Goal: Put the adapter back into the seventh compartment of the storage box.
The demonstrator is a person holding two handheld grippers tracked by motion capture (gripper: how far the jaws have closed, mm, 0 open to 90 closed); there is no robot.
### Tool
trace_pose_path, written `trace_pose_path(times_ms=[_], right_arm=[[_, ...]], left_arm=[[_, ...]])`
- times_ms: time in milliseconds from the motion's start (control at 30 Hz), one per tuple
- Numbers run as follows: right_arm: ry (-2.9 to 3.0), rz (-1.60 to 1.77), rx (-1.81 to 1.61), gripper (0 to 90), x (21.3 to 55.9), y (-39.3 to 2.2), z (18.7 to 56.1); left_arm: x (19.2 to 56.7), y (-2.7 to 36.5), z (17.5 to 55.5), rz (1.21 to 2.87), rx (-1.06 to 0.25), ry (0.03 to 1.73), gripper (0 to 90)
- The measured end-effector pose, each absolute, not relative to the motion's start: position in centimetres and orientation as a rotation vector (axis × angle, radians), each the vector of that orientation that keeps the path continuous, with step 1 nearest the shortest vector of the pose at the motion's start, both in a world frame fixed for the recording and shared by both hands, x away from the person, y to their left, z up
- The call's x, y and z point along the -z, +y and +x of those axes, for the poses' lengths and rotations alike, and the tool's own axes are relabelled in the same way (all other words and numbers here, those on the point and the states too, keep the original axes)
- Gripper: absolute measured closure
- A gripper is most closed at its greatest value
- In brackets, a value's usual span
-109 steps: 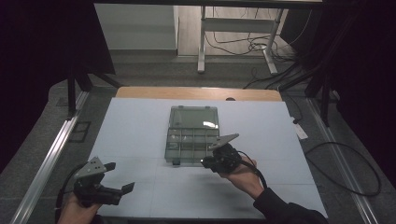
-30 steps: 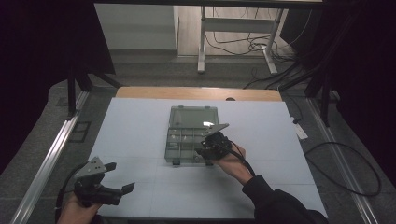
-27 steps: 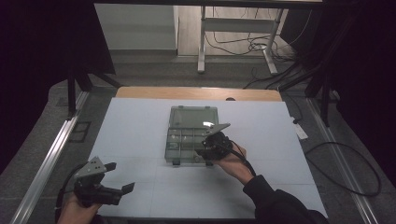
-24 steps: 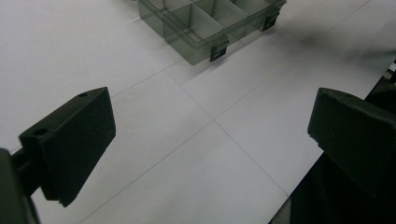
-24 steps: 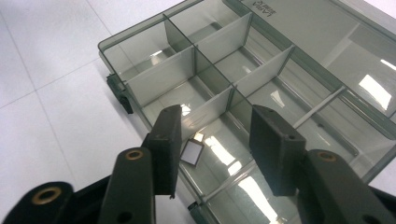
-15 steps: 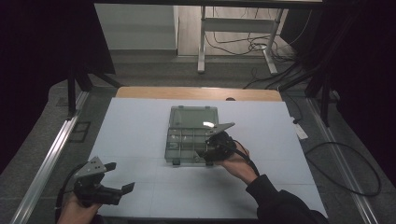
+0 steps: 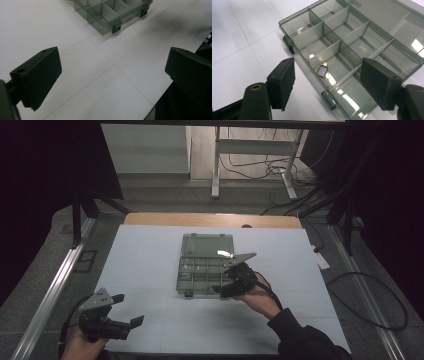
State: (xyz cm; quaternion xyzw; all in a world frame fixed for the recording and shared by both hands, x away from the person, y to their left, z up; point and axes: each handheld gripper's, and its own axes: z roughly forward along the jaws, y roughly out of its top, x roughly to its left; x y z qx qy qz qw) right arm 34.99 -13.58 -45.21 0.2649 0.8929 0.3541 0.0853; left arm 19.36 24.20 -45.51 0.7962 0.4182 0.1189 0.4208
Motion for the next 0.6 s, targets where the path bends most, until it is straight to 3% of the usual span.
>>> trace_pose_path(times_ms=[600], right_arm=[[2.65,0.797,-1.104,18.1,43.6,-15.8,33.9]], left_arm=[[45.5,24.2,19.3,1.992,-0.302,1.04,0.9]])
